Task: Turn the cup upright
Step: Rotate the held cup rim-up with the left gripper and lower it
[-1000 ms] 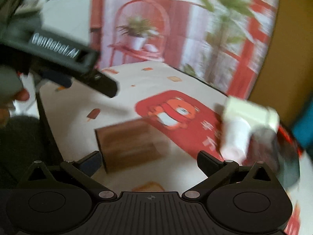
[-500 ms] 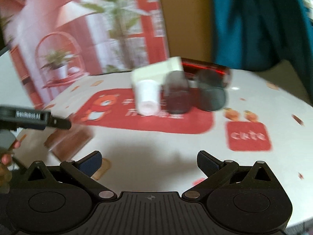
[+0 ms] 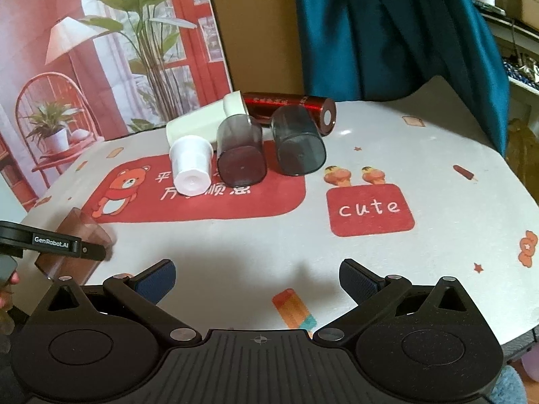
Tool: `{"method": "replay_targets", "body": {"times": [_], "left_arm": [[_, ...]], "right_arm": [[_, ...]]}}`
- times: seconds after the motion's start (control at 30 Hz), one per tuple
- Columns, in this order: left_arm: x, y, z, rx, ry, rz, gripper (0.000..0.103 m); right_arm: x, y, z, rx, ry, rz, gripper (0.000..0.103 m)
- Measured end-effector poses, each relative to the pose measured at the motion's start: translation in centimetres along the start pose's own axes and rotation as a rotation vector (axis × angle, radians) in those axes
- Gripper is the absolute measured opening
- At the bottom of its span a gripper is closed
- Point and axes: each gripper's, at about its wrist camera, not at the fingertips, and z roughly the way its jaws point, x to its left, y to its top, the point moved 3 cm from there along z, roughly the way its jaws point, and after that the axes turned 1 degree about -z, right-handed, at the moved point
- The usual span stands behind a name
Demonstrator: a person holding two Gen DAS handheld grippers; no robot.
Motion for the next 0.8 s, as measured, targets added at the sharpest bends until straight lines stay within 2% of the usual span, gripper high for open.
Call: {"method": "replay_targets", "body": {"times": [0.13,0.27,0.43,0.57,0.7,0.8], "left_arm": [[0.1,0.1,0.0,0.003,-0.019,-0.015,0.074],[0.7,-0.5,-0.5,-0.025,-0.031,-0.088,0.074],[1.6,-1.3,-2.1,-0.134,-0.102,-0.229,0.073],[2.4,-1.1,-2.6,-0.235,-0.079,-0.276,0.072],[3.2,-0.2,-1.6,-0.253,-0.084,-0.325,0.071],[3.2,-0.3,-1.4,-0.270,-0.087,-0.325,0.071]], "right_arm": [[0.3,-0.1,0.0,0.006,0.003,0.000,0.103],[0.2,-0.1,0.0,0.006,0.002,-0.001,0.103],[0.4,-0.4,0.3,0.017,0.000,-0.005,0.103],[0.7,-0.6,0.3,0.024,-0.004,-0.018,0.103],[1.1,-0.7,0.5,0.031,-0.013,-0.033,0.103],[1.1,-0.7,0.6,0.038,-0.023,-0.040,0.103]]}}
